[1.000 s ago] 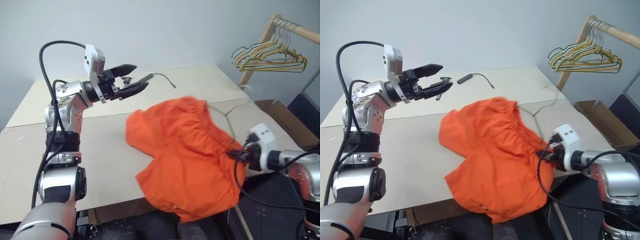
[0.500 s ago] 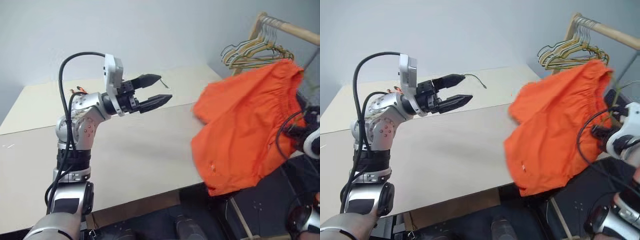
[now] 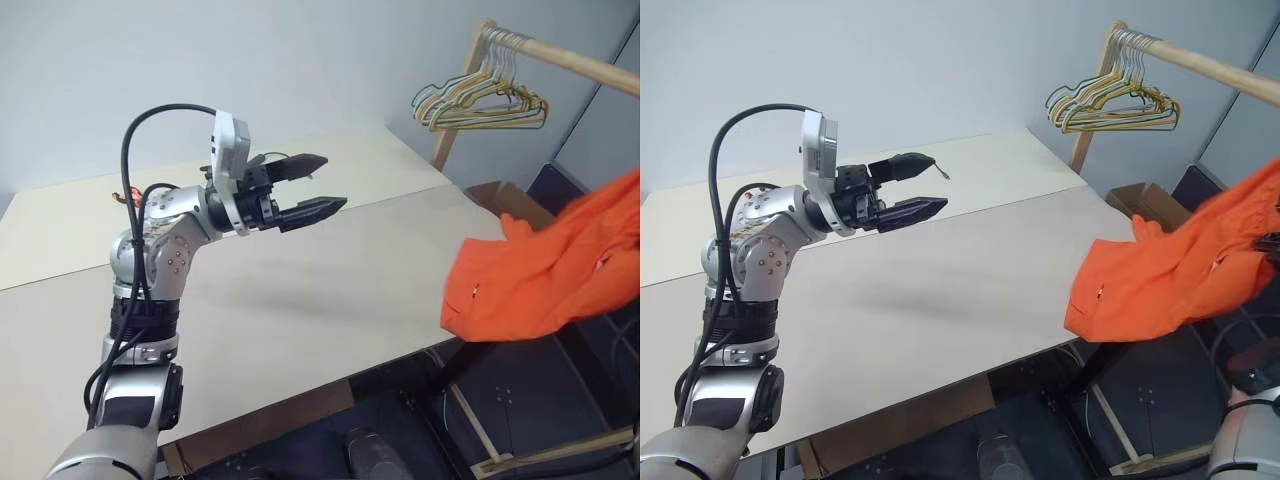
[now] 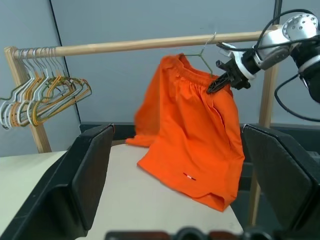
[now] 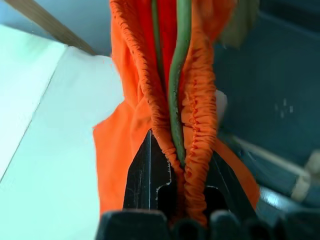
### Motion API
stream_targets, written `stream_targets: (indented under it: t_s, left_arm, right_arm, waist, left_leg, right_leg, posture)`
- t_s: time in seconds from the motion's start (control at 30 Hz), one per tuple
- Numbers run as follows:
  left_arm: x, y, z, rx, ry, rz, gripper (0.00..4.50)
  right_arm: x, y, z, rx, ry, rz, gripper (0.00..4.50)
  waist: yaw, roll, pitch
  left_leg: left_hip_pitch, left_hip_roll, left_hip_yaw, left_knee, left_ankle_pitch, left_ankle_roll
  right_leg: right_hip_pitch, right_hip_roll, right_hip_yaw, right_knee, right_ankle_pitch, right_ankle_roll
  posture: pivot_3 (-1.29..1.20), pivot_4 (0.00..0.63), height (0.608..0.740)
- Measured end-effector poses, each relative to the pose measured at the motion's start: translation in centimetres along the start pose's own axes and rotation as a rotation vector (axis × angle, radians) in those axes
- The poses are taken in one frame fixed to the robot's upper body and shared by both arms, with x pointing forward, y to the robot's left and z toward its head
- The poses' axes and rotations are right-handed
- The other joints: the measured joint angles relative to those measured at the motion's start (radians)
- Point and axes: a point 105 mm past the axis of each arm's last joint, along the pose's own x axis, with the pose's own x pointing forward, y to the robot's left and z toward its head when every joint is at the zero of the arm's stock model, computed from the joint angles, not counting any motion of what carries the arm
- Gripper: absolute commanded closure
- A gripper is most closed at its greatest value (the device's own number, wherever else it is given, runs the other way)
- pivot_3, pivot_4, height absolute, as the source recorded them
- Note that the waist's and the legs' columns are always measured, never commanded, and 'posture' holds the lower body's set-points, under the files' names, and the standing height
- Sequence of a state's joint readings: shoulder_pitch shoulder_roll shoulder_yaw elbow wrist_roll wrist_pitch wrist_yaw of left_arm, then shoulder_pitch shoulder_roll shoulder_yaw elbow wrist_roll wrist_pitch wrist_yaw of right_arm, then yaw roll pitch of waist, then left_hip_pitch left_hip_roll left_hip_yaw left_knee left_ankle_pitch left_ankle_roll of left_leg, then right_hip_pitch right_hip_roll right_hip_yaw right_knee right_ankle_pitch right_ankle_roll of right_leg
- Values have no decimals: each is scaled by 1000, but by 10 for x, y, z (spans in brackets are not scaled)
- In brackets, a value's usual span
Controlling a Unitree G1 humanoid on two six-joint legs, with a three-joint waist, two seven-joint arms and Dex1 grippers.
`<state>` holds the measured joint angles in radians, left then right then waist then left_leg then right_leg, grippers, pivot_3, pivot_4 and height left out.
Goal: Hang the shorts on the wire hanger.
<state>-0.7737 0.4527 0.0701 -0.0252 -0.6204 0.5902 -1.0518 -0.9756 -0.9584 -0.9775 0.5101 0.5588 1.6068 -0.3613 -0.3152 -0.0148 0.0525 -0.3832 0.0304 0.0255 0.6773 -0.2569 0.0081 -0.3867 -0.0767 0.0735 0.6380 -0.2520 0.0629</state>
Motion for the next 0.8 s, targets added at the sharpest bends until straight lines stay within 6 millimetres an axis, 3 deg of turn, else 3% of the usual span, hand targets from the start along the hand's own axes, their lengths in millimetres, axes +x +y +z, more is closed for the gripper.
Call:
stream_targets:
  t_s: [0.2,0.37,0.4,0.57,0.6,0.8]
  left_arm:
    - [-2,-2,1,6,11,-9,15]
    - [-4,-4,0,16,21,-12,15]
    - [-4,-4,0,17,22,-14,2]
    - [-5,-6,-3,10,32,-13,2]
    - [-5,-6,-3,9,34,-13,0]
    - [-6,-6,-4,-2,43,-14,0]
  right_arm:
    - [-2,-16,4,109,31,-97,4394]
    - [0,-22,-1,92,3,-174,4394]
    - [2,-23,-4,81,-2,-190,4051]
    - [4,-19,-9,65,-42,-228,4051]
    - [3,-19,-9,64,-53,-232,3847]
    - [-9,-24,-1,14,-146,-321,3675]
  waist:
    - [0,1,0]
    - [1,1,0]
    - [1,1,0]
    - [1,1,0]
    - [1,1,0]
    - [1,3,1]
  left_leg:
    - [0,0,-1,-1,0,0]
    - [-2,-1,0,-1,0,0]
    - [-2,-2,0,-1,0,0]
    - [-1,-2,1,-1,0,0]
    - [-1,-2,1,-1,0,0]
    - [-1,-3,2,-1,0,0]
  right_leg:
    - [0,1,2,-8,1,2]
    - [0,1,5,-11,2,4]
    - [0,1,6,-11,2,5]
    - [0,2,10,-10,2,6]
    - [0,2,11,-10,2,6]
    - [-1,2,13,-10,2,7]
  posture:
    - [-299,41,740]
    - [-294,41,740]
    - [-293,42,740]
    - [-291,41,740]
    - [-290,41,740]
    - [-286,38,740]
